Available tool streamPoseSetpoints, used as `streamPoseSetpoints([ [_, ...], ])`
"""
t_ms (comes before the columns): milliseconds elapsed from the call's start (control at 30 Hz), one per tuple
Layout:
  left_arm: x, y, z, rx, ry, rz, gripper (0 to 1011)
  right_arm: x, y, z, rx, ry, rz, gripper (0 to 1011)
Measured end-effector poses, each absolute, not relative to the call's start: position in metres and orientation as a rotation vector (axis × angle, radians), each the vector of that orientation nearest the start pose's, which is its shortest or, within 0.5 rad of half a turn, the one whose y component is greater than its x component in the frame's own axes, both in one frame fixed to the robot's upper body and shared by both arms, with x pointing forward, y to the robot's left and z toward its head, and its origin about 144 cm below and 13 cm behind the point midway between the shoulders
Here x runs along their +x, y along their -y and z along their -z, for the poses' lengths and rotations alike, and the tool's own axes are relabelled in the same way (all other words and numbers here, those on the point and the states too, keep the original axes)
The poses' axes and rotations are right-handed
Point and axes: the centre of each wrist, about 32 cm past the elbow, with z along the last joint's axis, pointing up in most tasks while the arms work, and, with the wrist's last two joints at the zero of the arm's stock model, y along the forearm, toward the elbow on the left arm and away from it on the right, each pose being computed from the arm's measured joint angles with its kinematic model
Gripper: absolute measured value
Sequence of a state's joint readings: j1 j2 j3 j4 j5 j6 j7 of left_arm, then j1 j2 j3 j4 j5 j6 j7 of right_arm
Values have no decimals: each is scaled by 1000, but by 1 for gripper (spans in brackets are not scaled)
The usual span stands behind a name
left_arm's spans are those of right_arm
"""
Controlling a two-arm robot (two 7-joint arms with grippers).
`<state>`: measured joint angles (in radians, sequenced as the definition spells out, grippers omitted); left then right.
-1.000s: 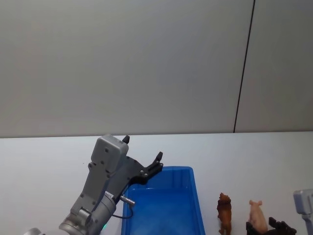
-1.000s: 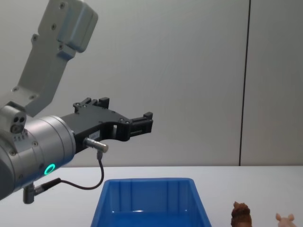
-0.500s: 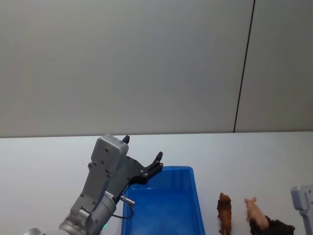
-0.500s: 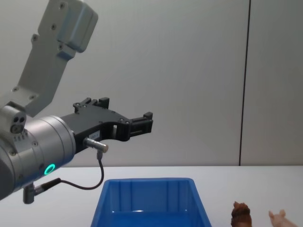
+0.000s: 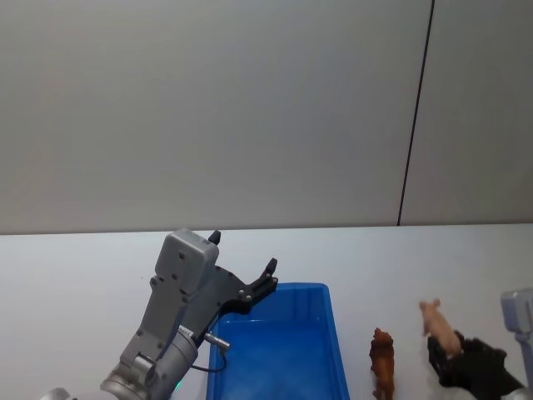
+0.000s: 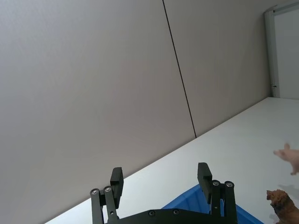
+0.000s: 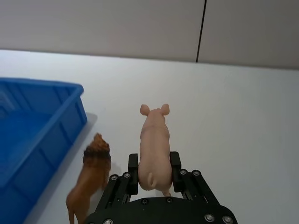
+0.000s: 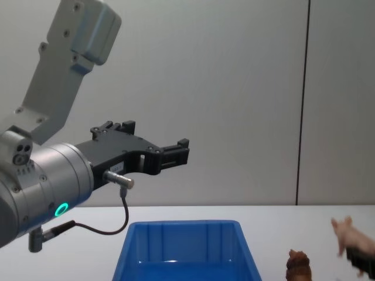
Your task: Pick up the two dolls from the table and place them into the box.
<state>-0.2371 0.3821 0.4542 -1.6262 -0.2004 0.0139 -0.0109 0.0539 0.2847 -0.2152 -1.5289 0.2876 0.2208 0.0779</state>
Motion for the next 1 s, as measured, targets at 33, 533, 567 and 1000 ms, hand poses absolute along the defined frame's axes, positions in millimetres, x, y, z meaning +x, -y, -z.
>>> streamPoseSetpoints([
  [33, 492, -198, -1204, 61, 268, -1124, 1002, 468, 248, -1137, -217, -190, 1290, 380],
  [533, 492, -198, -1204, 61, 268, -1124, 1001, 482, 232, -1180, -119, -60, 1152, 380],
  [567, 492, -198, -1204, 61, 268, -1124, 1001, 484, 229, -1183, -114, -58, 1132, 380],
  [1000, 492, -198, -1204, 61, 268, -1124, 1001, 503, 195, -1196, -112, -109, 954, 380],
])
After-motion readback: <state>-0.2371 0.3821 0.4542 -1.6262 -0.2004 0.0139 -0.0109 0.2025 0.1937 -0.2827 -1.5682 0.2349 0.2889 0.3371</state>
